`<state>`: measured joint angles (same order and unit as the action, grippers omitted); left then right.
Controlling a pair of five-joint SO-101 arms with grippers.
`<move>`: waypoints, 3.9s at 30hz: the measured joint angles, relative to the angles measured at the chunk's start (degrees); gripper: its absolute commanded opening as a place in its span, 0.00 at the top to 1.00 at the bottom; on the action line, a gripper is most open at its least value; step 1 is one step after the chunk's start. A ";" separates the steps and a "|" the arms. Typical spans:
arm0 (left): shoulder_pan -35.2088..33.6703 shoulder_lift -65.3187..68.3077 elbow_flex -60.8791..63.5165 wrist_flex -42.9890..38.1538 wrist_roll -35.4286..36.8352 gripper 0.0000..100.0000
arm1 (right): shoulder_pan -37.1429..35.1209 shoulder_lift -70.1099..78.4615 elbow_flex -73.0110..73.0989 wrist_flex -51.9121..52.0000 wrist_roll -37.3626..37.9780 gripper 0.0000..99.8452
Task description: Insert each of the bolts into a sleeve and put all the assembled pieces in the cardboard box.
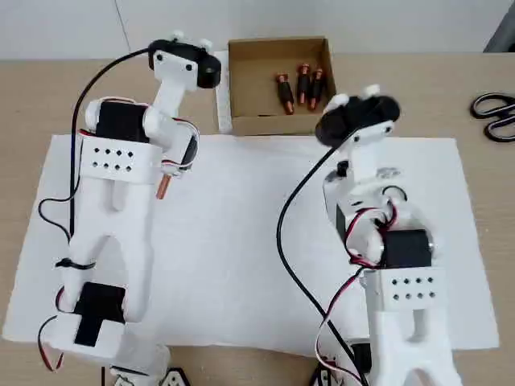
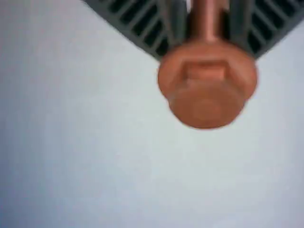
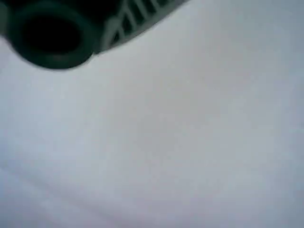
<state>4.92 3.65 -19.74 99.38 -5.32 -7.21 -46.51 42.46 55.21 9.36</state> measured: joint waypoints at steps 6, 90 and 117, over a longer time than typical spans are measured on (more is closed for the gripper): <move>0.00 -0.18 0.09 0.00 3.96 0.99 | 0.00 -2.73 7.47 -4.31 0.18 1.00; 25.14 -39.21 52.57 -59.16 26.37 0.99 | -20.13 -56.62 53.54 -27.78 -15.82 1.00; 28.48 -45.89 61.89 -62.68 26.11 0.99 | -20.13 -56.53 53.54 -27.78 -15.82 1.00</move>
<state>33.41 -42.24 42.15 36.70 20.79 -27.34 -103.03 96.00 27.43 -6.46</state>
